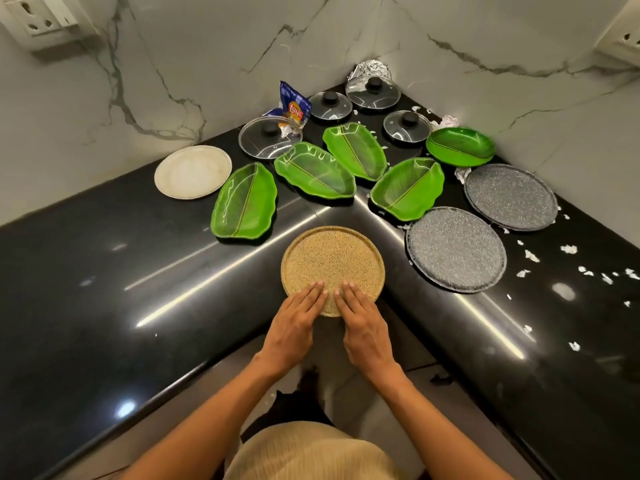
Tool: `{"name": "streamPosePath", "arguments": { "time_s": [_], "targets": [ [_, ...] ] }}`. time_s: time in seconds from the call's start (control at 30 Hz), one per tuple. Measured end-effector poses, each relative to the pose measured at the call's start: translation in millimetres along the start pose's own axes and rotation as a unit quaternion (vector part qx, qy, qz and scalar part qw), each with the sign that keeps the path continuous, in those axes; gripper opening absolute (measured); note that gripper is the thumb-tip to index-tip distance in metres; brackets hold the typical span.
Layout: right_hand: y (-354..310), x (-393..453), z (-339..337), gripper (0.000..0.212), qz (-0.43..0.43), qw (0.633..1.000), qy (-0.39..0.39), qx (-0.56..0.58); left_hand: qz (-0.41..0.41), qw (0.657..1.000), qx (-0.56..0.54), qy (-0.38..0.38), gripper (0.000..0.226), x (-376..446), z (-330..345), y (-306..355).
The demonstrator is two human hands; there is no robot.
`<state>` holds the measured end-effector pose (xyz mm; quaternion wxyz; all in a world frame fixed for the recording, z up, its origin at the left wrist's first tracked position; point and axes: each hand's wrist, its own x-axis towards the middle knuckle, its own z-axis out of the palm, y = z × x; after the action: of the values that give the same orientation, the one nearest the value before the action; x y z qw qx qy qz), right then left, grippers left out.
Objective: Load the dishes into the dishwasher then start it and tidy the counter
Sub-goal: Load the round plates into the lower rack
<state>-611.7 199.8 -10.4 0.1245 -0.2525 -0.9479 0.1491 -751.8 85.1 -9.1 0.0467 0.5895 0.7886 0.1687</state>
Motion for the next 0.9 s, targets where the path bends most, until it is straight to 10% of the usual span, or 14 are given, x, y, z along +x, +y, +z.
{"name": "streamPosePath", "arguments": {
  "time_s": [0.57, 0.9],
  "targets": [
    [-44, -108, -72, 0.043, 0.028, 0.977, 0.207, 0.029, 0.125, 0.976, -0.066, 0.167, 0.042, -57, -58, 81],
    [-88, -205, -85, 0.044, 0.181, 0.946, 0.267, -0.025, 0.287, 0.940, -0.144, 0.114, 0.024, -84, -53, 112]
  ]
}}
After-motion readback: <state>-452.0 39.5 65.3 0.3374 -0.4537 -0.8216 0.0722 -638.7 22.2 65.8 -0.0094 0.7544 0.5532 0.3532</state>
